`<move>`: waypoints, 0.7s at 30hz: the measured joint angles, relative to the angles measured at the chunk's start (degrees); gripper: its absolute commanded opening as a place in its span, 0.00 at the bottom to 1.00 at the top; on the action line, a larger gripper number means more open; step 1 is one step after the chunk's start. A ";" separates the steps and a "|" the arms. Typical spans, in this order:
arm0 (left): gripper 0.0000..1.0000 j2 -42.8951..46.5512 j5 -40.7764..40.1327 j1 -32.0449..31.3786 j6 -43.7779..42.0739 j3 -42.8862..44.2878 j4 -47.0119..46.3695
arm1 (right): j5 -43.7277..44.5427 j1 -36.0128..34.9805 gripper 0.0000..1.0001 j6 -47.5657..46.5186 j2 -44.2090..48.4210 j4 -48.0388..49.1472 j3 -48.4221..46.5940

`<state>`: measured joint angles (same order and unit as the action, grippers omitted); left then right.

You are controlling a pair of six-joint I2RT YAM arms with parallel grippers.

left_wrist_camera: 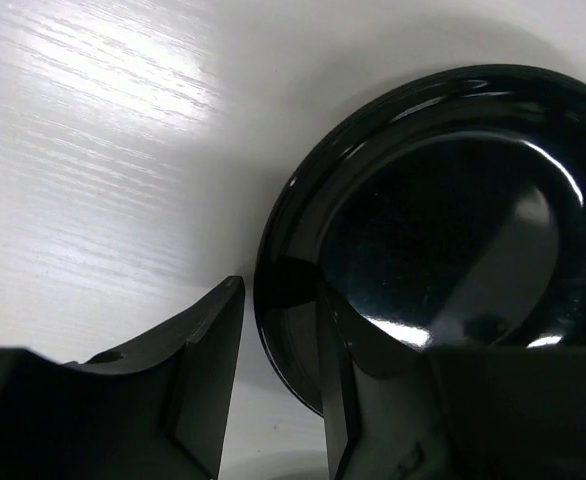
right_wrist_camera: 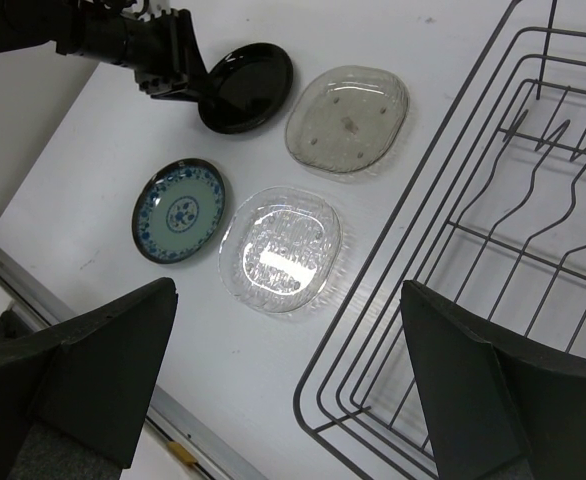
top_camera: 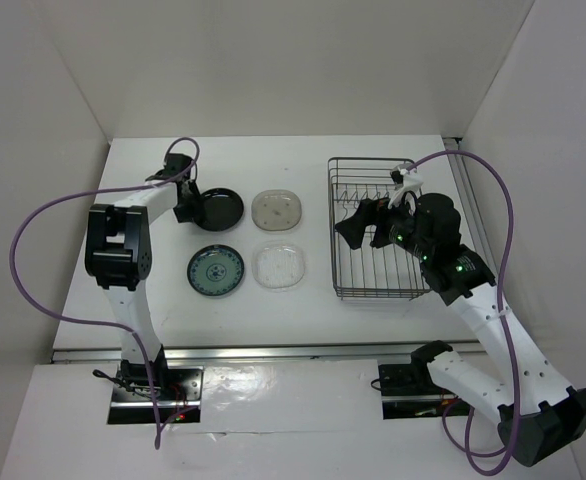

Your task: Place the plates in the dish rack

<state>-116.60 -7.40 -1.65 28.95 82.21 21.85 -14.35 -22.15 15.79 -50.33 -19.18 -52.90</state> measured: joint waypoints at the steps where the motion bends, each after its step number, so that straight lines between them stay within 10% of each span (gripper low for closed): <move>1: 0.48 0.02 0.15 -0.02 -0.13 -0.11 -0.07 | 0.00 0.00 1.00 0.00 -0.02 0.00 0.00; 10: 0.44 1.01 1.14 -0.44 -0.20 -2.49 -3.06 | 0.00 0.00 1.00 0.00 -0.02 0.02 0.00; 21: 0.00 1.99 2.62 -0.33 2.05 -4.37 -6.05 | 0.00 0.00 1.00 0.00 -0.02 0.04 0.11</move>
<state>-114.61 -4.78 -1.98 31.00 77.84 15.79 -14.35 -22.15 15.79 -50.35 -19.14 -52.80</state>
